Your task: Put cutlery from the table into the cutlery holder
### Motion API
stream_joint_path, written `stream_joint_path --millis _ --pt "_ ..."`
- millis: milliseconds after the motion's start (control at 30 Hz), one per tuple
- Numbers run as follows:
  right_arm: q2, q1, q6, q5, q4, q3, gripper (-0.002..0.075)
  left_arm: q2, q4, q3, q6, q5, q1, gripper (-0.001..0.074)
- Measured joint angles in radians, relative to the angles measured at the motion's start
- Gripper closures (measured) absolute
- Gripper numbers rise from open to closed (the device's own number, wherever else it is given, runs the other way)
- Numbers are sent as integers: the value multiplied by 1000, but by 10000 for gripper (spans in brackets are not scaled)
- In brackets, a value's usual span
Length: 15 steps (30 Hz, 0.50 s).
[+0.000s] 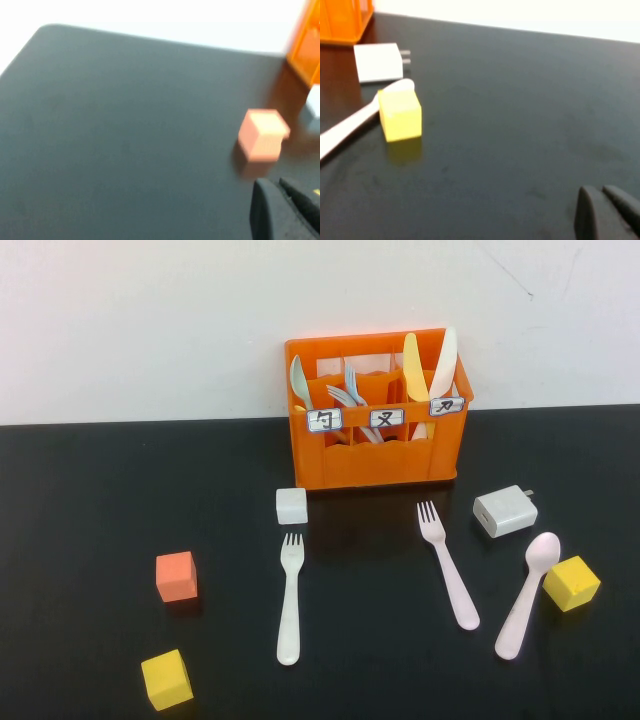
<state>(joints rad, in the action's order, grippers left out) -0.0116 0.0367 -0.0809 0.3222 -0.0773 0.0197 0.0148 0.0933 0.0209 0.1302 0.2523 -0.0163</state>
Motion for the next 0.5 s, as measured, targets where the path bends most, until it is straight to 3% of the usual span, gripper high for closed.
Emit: stream_joint_path --millis 167,500 --pt "0 0 0 -125 -4 8 728 0 0 0 0 -210 0 738" --pt "0 0 -42 -601 -6 8 728 0 0 0 0 -567 0 738"
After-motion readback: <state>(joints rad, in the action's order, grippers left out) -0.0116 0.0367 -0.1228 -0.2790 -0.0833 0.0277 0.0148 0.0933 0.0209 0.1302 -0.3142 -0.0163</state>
